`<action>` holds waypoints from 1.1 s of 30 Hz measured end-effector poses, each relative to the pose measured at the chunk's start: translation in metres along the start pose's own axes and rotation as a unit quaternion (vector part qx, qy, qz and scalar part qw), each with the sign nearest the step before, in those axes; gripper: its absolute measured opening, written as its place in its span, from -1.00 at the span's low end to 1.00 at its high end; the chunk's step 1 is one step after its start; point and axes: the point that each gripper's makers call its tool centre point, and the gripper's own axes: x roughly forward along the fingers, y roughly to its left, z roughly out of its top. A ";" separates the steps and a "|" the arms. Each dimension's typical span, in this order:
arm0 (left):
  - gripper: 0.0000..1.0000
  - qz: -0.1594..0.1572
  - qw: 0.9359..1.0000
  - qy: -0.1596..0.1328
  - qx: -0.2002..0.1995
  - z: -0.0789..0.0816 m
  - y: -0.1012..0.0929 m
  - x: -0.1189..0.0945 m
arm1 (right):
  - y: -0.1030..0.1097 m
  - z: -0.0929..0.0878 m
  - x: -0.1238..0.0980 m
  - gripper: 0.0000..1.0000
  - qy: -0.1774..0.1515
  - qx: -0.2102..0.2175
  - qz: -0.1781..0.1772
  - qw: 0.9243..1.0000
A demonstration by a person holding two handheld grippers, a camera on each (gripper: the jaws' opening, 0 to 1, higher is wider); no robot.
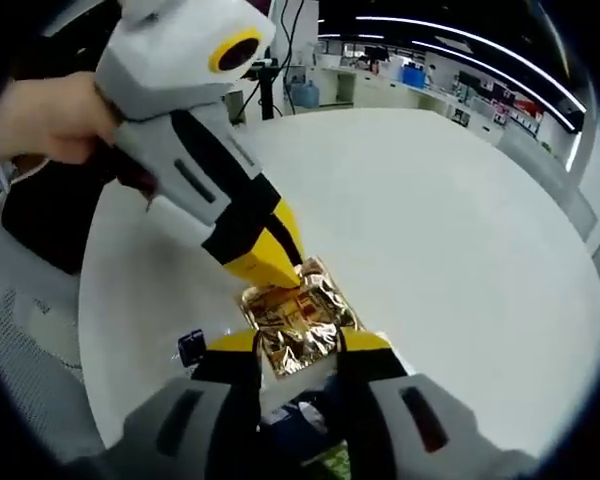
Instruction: Arrange the skincare products in the storage area until every visible bottle or jar stands upright without overlapping.
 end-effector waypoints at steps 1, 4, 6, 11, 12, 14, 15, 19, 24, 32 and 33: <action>-0.92 0.001 1.000 0.001 -0.001 0.000 -0.001 -0.001 | 0.000 0.000 0.000 -0.39 0.000 -0.002 0.001 1.000; -0.91 0.007 1.000 0.004 0.002 -0.003 0.000 -0.002 | 0.000 0.000 0.001 -0.38 0.000 -0.010 0.005 1.000; -0.92 0.014 1.000 -0.002 -0.003 -0.002 0.004 -0.003 | 0.001 0.005 -0.001 -0.30 -0.012 -0.029 0.004 0.999; -0.91 0.021 0.999 -0.023 -0.023 0.006 0.008 -0.011 | 0.009 0.012 -0.009 -0.17 -0.035 -0.040 0.013 0.999; -0.90 0.022 0.999 -0.024 -0.024 0.007 0.008 -0.012 | 0.008 0.013 -0.011 -0.16 -0.038 -0.043 0.009 0.998; -0.88 0.025 0.999 -0.027 -0.025 0.008 0.008 -0.015 | 0.007 0.015 -0.017 -0.15 -0.045 -0.041 0.005 0.998; -0.87 0.025 0.999 -0.028 -0.026 0.008 0.008 -0.016 | 0.007 0.016 -0.019 -0.15 -0.048 -0.039 0.004 0.998; -0.83 0.028 0.999 -0.032 -0.027 0.008 0.002 -0.023 | 0.004 0.017 -0.042 -0.15 -0.066 -0.037 -0.007 0.997; -0.70 0.032 0.998 -0.039 -0.025 0.006 -0.011 -0.036 | 0.004 0.017 -0.078 -0.10 -0.104 -0.008 -0.023 0.994; -0.41 0.041 0.996 -0.077 -0.023 0.021 -0.037 -0.067 | 0.018 0.026 -0.142 0.25 -0.197 0.050 -0.019 0.979; -0.37 0.043 0.995 -0.081 -0.023 0.022 -0.039 -0.070 | 0.018 0.026 -0.145 0.27 -0.199 0.051 -0.021 0.978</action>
